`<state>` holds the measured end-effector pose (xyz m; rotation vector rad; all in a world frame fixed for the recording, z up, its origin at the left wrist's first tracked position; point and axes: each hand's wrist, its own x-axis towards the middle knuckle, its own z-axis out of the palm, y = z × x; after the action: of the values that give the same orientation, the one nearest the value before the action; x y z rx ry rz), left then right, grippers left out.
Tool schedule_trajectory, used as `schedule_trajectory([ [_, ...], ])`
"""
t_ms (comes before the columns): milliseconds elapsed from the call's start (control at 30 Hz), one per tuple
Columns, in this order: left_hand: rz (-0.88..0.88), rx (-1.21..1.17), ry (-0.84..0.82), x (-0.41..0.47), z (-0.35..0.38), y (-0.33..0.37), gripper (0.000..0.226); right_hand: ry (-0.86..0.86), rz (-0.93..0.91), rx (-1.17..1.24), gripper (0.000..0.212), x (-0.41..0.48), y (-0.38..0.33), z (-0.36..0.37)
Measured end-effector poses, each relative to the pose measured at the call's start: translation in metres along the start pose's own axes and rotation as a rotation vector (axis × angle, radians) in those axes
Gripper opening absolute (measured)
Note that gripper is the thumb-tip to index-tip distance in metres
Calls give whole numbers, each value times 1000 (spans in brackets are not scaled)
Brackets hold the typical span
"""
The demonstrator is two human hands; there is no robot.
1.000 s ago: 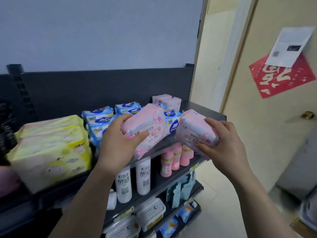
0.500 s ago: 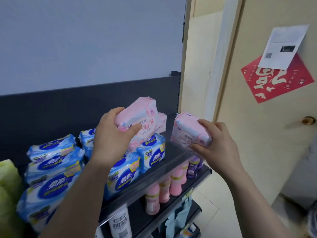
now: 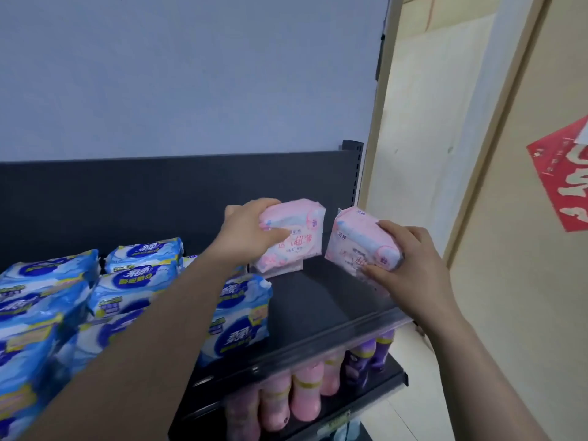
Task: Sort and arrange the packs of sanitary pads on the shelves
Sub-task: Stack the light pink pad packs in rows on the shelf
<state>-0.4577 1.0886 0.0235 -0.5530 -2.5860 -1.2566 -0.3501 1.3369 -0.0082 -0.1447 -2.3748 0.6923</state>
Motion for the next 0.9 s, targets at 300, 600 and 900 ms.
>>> schedule_trajectory([
  [300, -162, 354, -138, 30, 46, -17, 43, -136, -92, 78, 73, 47, 56, 18],
  [600, -277, 565, -135, 33, 62, -22, 45, -249, -136, 157, 72, 58, 80, 24],
  [900, -262, 645, -87, 15, 49, -16, 71, -442, -283, 223, 73, 50, 72, 30],
])
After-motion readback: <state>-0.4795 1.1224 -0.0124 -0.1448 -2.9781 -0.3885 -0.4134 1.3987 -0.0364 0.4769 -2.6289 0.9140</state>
